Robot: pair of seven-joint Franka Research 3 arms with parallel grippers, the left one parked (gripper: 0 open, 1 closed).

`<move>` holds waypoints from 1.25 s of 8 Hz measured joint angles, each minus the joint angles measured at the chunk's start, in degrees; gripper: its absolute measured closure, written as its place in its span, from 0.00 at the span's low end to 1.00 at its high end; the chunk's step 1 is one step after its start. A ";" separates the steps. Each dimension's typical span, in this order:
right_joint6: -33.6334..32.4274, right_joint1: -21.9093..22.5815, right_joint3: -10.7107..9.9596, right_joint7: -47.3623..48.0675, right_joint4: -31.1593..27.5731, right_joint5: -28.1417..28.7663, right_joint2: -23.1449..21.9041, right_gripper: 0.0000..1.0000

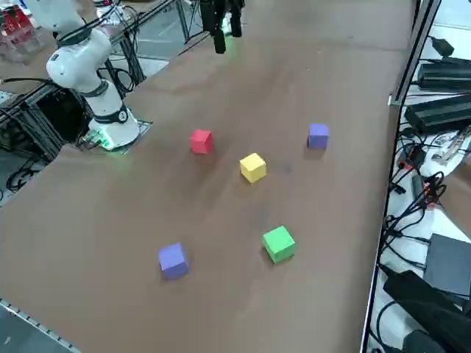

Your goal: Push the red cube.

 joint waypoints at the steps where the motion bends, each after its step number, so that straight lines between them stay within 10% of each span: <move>1: -0.03 0.05 0.01 -0.01 0.20 0.17 0.02 0.00; 5: -0.05 3.77 0.63 2.68 0.71 3.42 2.21 0.00; 10: 9.53 15.37 1.03 34.33 -5.66 3.71 9.18 0.01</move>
